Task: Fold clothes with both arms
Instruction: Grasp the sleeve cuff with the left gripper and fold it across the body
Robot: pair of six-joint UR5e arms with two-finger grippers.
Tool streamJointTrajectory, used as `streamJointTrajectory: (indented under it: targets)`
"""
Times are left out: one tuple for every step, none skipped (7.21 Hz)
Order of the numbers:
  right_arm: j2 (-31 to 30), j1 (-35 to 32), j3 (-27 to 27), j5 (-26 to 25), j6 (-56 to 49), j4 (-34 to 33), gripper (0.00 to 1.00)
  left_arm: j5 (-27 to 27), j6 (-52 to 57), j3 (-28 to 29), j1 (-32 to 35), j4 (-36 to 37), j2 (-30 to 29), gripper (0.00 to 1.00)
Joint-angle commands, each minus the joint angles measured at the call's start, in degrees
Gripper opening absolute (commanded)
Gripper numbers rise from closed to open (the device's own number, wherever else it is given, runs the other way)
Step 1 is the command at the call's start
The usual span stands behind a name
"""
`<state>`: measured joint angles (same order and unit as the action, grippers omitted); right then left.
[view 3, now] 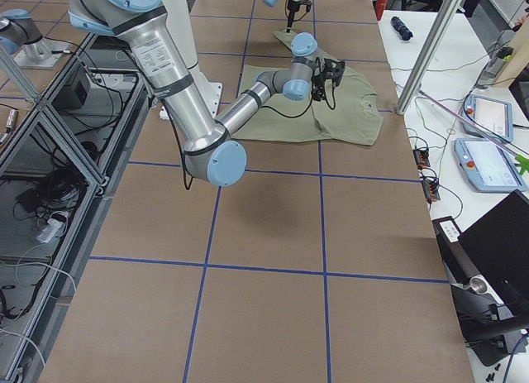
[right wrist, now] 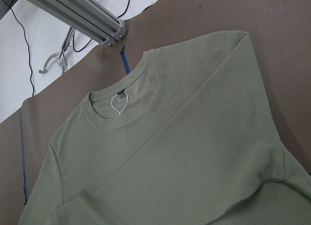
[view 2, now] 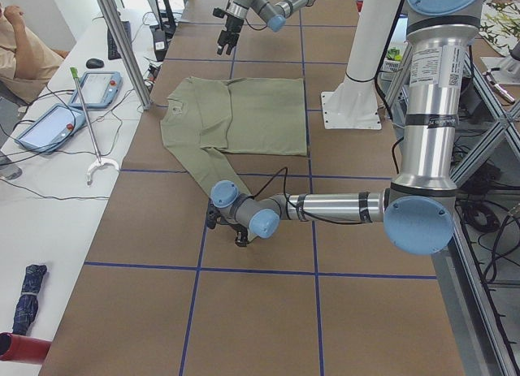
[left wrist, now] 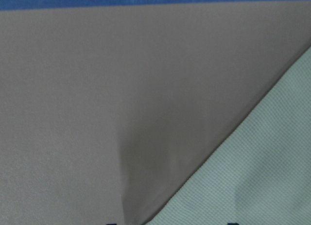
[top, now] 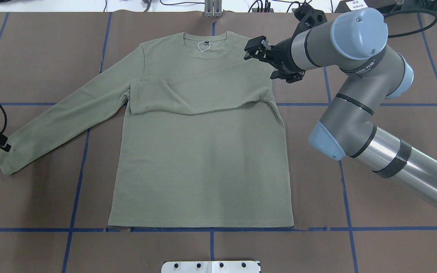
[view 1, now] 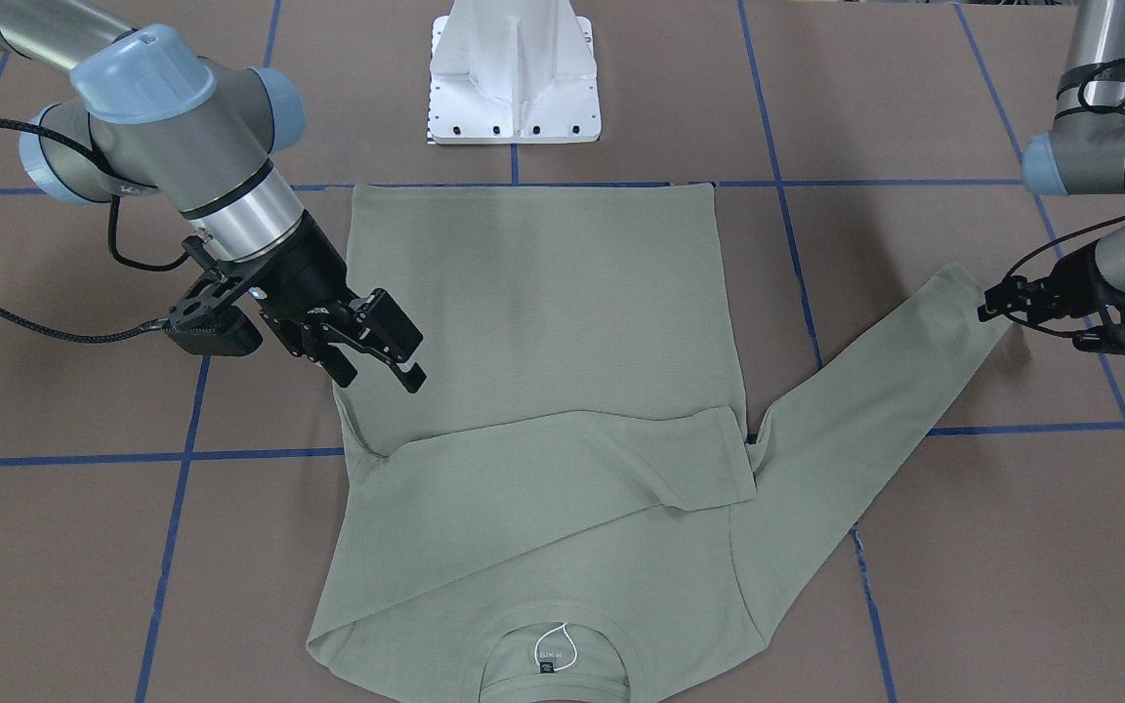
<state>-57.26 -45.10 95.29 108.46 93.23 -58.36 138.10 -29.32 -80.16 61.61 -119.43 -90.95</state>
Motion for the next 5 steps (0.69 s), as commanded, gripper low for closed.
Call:
streamJointTrajectory:
  targets:
    - [0.04,0.01,0.07,-0.09,0.03,0.0,0.99,0.07,0.32,0.18,-0.17,-0.1,0.68,0.61]
    - [0.13,0.01,0.07,-0.09,0.11,0.0,0.99,0.07,0.23,0.01,-0.17,-0.1,0.69,0.21]
    - [0.13,0.09,0.07,-0.09,0.2,0.0,0.99,0.15,0.23,-0.43,-0.17,-0.1,0.6,0.0]
    - [0.04,0.01,0.07,-0.09,0.2,0.0,0.99,0.24,0.06,-1.56,-0.17,0.07,0.6,0.0]
    - [0.04,0.09,-0.02,-0.09,0.2,0.0,0.99,0.68,-0.03,-4.71,-0.17,0.77,0.69,0.0]
